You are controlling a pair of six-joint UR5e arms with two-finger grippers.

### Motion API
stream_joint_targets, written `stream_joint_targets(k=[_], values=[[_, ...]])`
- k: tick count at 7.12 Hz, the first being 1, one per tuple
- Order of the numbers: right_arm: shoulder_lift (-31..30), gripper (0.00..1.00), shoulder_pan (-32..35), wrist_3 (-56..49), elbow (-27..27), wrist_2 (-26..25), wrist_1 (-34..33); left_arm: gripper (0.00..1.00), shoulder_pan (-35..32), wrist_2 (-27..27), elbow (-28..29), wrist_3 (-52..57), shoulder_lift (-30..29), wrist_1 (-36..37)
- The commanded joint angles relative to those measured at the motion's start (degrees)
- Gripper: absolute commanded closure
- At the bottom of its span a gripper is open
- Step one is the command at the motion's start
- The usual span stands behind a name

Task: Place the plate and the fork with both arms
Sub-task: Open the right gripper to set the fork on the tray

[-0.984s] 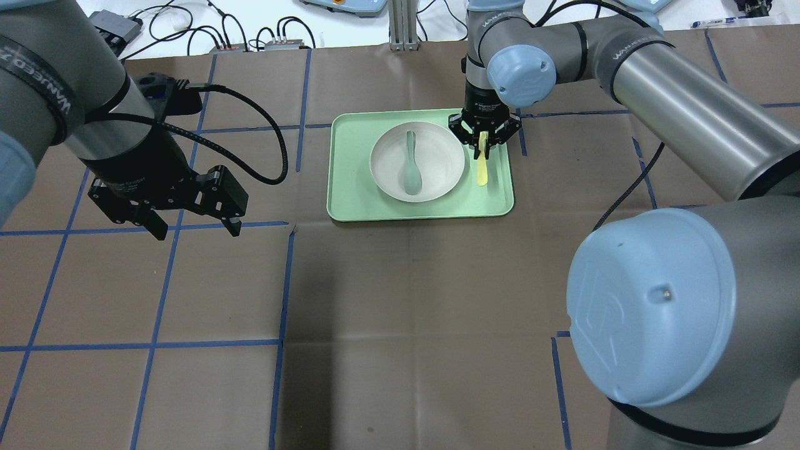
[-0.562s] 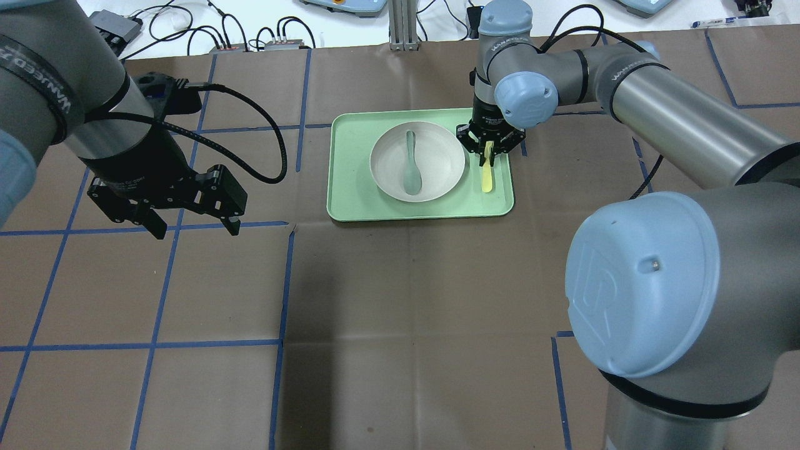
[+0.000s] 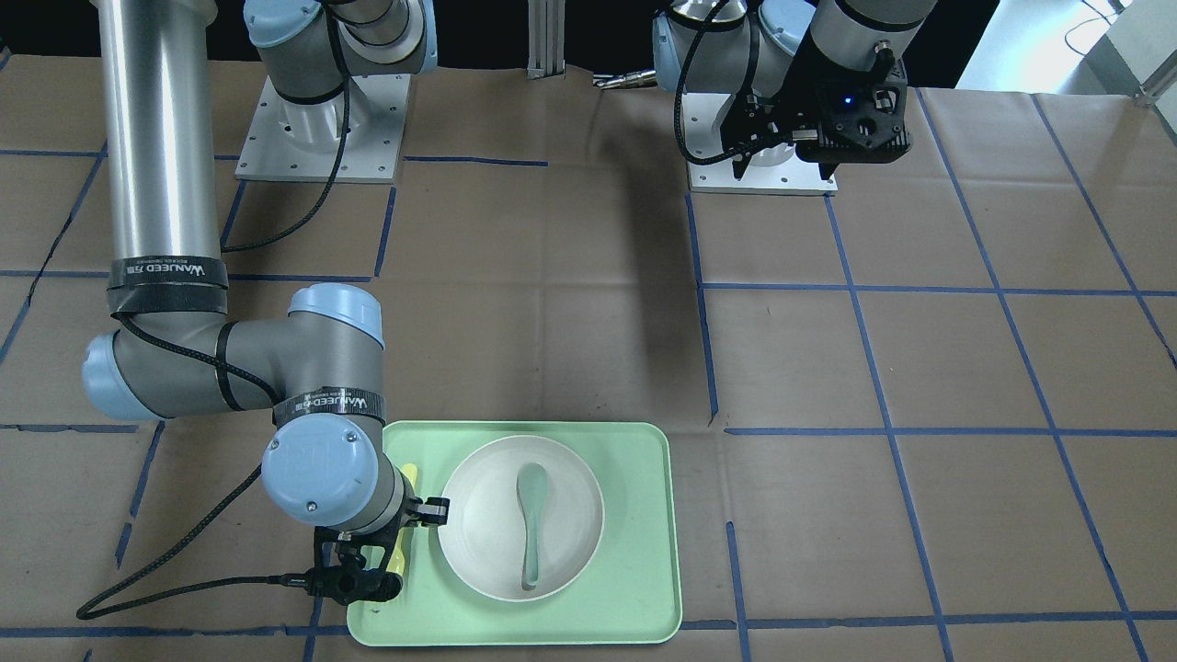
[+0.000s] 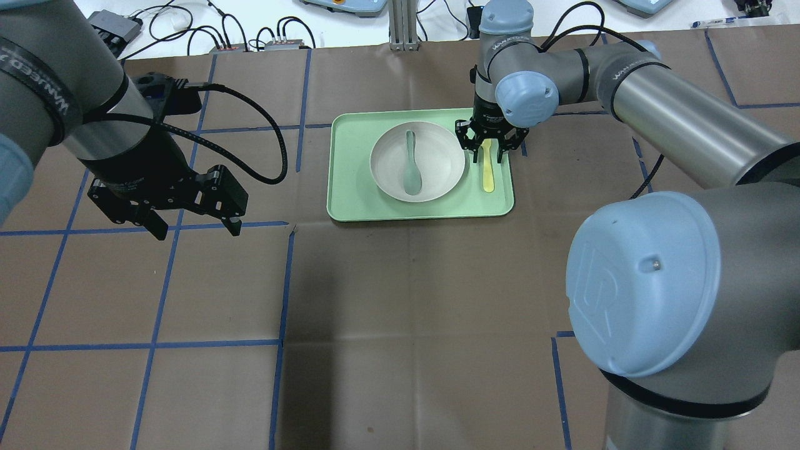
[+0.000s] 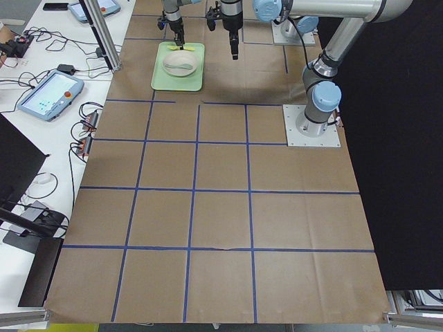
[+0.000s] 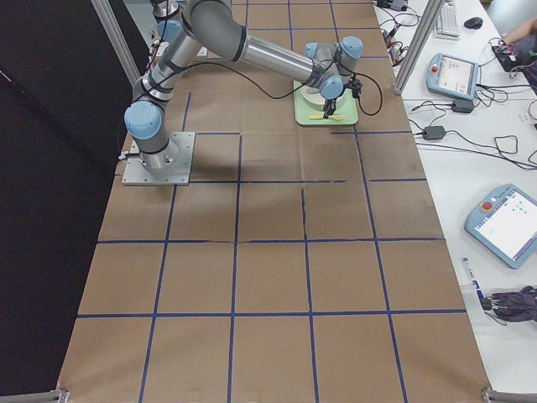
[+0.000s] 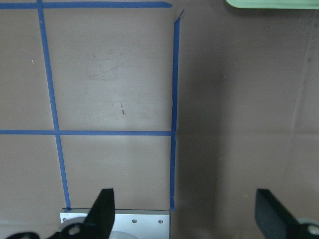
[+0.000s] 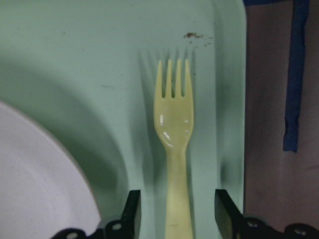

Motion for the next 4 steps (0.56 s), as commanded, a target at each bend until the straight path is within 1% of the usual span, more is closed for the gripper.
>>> stream_joint_targets(k=[1, 2, 3, 4], values=[[-1.88, 0.00, -0.43, -0.27, -0.18, 0.02, 1.48, 0.00, 0.00, 0.06, -0.10, 0.10, -0.02, -0.06], [-4.77, 0.00, -0.51, -1.49, 0.26, 0.02, 4.37, 0.00, 0.00, -0.20, -0.27, 0.19, -0.37, -0.14], [-8.98, 0.00, -1.04, -3.33, 0.70, 0.02, 7.09, 0.00, 0.00, -0.11, -0.27, 0.10, -0.29, -0.14], [-13.28, 0.00, -1.74, -4.66, 0.70, 0.02, 12.78, 0.00, -0.09, -0.20, -0.27, 0.19, -0.29, -0.06]])
